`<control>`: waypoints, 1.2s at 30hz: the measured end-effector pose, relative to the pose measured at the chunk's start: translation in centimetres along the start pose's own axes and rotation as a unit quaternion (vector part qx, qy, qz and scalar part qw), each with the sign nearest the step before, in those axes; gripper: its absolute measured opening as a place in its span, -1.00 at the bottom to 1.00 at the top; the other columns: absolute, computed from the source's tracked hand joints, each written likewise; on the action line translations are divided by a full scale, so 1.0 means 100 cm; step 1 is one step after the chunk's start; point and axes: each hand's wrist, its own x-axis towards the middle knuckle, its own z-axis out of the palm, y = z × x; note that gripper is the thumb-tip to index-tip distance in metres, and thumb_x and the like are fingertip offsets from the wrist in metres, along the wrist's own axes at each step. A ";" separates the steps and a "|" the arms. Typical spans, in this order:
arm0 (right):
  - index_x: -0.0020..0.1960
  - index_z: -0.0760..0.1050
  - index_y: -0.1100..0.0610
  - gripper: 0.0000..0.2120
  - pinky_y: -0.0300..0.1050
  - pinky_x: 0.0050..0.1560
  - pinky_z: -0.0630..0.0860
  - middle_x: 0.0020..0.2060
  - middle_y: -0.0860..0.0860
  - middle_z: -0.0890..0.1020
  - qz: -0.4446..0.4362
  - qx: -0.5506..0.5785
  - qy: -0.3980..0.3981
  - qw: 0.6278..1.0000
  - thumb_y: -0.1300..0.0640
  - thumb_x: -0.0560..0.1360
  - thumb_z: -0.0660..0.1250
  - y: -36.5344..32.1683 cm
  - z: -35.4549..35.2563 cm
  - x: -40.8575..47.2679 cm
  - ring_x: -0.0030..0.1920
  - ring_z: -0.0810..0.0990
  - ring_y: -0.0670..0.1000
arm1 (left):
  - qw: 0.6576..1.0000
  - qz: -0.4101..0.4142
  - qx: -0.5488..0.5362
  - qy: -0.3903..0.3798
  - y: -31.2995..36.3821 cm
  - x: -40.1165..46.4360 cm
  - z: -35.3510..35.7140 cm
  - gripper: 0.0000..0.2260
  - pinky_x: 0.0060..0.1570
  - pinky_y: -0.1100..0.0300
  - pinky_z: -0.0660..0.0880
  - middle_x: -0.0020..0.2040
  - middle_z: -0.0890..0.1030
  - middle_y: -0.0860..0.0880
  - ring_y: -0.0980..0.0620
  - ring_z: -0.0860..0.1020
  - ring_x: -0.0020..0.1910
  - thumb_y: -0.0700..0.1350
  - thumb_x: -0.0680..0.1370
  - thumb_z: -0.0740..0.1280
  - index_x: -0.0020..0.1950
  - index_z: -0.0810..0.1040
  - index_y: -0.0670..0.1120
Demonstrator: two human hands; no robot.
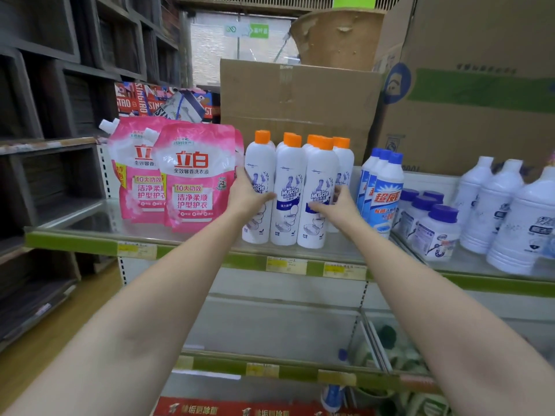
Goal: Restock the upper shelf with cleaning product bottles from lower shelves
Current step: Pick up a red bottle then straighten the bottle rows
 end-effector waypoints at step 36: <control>0.55 0.20 -0.01 -0.02 0.04 0.25 0.45 0.49 0.03 0.17 -0.201 -0.508 -0.027 0.837 -0.02 0.28 0.66 -0.094 -0.009 0.062 0.48 0.16 0.13 | 0.826 0.225 0.514 -0.049 0.081 0.054 0.004 0.04 0.19 -0.08 0.44 0.34 0.40 -0.05 -0.14 0.24 0.39 0.23 0.21 0.62 0.53 0.12 0.09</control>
